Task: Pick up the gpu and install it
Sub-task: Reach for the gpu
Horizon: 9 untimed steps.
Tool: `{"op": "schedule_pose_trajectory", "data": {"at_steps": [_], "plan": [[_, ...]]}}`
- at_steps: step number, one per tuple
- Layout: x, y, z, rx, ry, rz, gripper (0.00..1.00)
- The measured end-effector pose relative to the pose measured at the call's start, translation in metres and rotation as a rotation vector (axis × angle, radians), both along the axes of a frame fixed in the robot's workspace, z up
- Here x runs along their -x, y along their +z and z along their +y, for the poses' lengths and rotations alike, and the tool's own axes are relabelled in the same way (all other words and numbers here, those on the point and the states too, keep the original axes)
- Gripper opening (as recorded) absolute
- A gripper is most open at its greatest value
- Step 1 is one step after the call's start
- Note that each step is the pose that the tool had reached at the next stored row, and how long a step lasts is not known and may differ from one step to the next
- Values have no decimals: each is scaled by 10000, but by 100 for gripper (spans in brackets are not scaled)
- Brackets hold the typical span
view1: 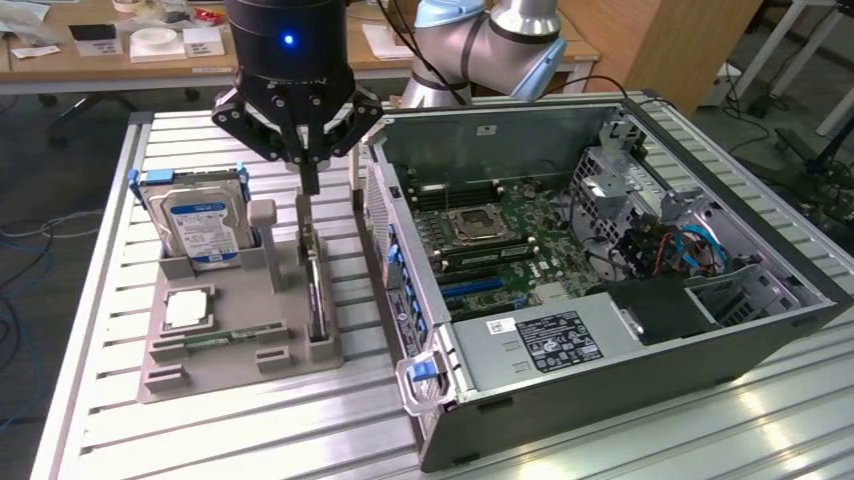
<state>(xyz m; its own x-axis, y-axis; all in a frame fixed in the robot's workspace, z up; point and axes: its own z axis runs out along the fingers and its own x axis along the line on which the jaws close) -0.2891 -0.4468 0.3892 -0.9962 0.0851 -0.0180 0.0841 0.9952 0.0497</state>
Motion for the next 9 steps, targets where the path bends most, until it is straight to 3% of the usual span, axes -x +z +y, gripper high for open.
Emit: {"op": "schedule_pose_trajectory", "data": {"at_steps": [9], "plan": [[97, -11, 0, 0, 0, -1, 11]]}}
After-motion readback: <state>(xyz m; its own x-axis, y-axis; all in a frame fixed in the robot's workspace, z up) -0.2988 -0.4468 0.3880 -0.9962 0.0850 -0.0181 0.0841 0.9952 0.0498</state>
